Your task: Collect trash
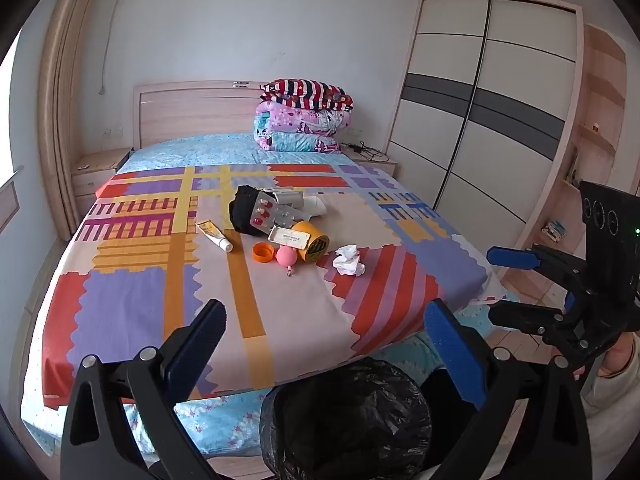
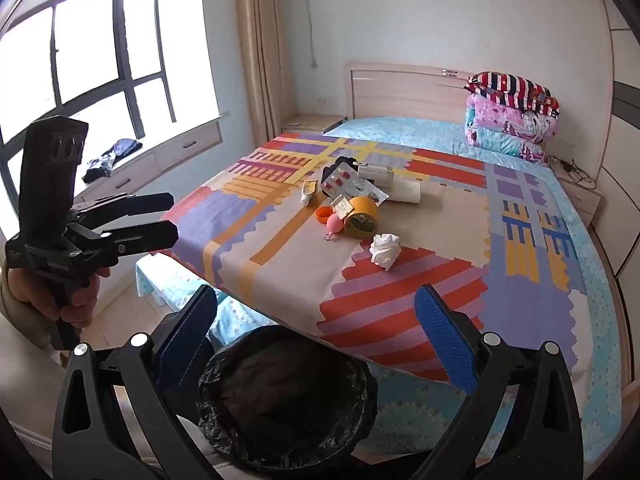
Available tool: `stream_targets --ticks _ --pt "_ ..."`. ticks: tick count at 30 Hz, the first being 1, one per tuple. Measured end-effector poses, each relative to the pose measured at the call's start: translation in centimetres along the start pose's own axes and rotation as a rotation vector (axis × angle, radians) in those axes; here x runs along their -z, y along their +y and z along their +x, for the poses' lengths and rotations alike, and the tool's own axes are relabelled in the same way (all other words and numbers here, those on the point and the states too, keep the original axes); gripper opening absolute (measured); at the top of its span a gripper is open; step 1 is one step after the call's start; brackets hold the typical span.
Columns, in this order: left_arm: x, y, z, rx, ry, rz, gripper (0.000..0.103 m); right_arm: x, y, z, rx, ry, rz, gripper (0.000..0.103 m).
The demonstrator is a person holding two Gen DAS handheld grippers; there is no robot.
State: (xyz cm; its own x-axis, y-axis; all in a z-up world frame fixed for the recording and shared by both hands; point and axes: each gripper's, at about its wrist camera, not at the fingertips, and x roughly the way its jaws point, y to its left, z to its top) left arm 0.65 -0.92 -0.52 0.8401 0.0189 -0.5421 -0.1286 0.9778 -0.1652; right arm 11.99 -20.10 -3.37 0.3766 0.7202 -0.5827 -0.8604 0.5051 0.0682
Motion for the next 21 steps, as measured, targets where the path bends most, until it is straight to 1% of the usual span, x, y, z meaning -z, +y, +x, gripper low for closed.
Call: stream_targets --ticks 1,9,12,21 --pt "-0.04 0.49 -0.11 -0.004 0.000 -0.011 0.095 -0.41 0.78 0.23 0.000 -0.001 0.000 0.100" --pt "0.54 0.83 0.06 0.004 -0.002 -0.001 0.095 -0.26 1.09 0.14 0.002 -0.001 -0.007 0.100" --pt "0.42 0.74 -0.17 0.008 -0.003 0.000 0.095 -0.12 0.53 0.01 -0.001 -0.005 -0.006 0.100" --pt "0.75 1.19 0.07 0.016 0.000 0.001 0.096 -0.25 0.62 0.04 -0.006 -0.006 -0.008 0.100"
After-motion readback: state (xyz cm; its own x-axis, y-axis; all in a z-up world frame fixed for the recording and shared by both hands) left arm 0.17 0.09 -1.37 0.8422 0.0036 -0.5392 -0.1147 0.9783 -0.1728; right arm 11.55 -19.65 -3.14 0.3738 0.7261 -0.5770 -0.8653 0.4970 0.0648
